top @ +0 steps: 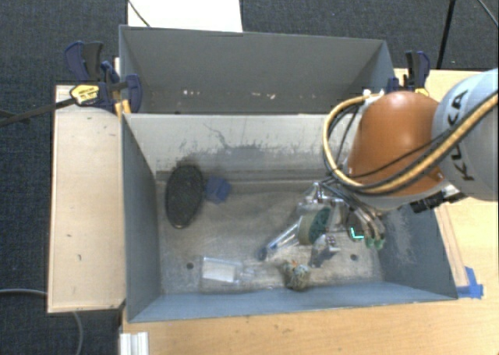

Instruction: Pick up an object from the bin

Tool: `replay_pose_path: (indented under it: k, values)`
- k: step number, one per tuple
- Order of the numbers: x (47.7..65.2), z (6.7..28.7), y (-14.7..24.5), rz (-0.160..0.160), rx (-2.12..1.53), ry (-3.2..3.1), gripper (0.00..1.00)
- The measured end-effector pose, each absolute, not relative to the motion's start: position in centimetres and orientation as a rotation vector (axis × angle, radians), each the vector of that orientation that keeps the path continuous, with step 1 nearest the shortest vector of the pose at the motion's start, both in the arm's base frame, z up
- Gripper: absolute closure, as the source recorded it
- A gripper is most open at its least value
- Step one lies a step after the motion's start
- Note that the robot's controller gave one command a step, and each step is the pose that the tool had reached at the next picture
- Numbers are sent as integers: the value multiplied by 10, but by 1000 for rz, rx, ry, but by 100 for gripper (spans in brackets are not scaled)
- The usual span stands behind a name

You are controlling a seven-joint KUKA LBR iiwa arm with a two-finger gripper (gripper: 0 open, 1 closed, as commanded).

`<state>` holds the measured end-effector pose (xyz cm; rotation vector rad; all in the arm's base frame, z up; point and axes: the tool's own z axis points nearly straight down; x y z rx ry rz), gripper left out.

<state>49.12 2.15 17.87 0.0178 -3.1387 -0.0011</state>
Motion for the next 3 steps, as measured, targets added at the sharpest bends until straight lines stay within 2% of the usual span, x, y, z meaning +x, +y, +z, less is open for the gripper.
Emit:
replay_pose_path:
  k: [1, 2, 3]
  values:
    - [533, 82, 20, 9, 419, -3132, 0]
    - [528, 78, 23, 0, 415, -3122, 100]
    - [517, 190, 44, 1, 808, -3044, 100]
